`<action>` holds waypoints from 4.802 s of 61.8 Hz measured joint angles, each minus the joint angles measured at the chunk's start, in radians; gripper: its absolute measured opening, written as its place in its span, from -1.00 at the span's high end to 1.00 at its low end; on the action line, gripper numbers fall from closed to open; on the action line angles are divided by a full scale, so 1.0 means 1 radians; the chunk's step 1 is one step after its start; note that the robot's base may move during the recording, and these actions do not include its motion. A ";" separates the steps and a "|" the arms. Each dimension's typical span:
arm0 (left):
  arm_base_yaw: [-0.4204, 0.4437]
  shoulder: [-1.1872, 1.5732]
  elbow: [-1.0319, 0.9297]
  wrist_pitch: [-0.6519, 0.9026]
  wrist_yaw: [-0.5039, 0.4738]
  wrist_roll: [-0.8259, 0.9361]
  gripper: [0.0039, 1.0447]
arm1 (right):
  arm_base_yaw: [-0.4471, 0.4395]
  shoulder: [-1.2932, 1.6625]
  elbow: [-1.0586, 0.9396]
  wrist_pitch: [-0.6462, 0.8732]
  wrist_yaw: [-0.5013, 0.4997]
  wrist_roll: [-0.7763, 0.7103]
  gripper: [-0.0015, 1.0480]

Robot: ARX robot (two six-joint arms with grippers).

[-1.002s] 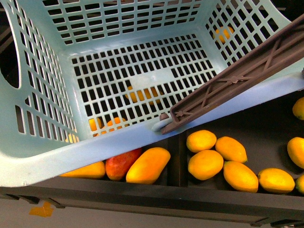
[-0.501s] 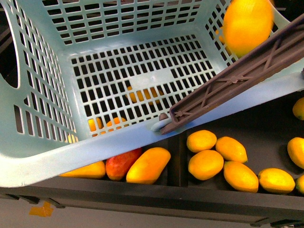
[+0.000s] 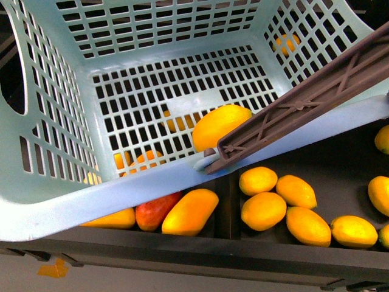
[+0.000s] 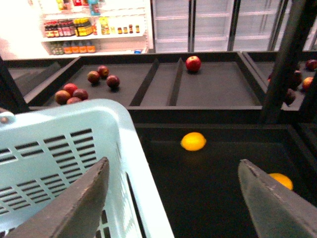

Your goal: Pick lemon and mango into basket

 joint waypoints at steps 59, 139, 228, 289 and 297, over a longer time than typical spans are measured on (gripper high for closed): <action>0.000 0.000 0.000 0.000 -0.002 0.002 0.90 | -0.156 -0.529 -0.350 -0.175 -0.153 -0.010 0.42; -0.003 0.000 0.000 0.000 -0.002 0.002 0.90 | -0.159 -0.533 -0.356 -0.179 -0.153 -0.010 -0.83; -0.002 0.000 0.000 0.000 -0.009 0.006 0.90 | -0.845 0.660 0.064 -0.251 -0.411 0.146 -0.83; -0.002 0.000 0.000 0.000 0.000 0.002 0.90 | -0.667 1.228 0.367 -0.159 -0.264 0.283 -0.74; -0.002 0.000 0.000 0.000 -0.002 0.002 0.90 | -0.660 1.232 0.362 -0.159 -0.282 0.293 -0.42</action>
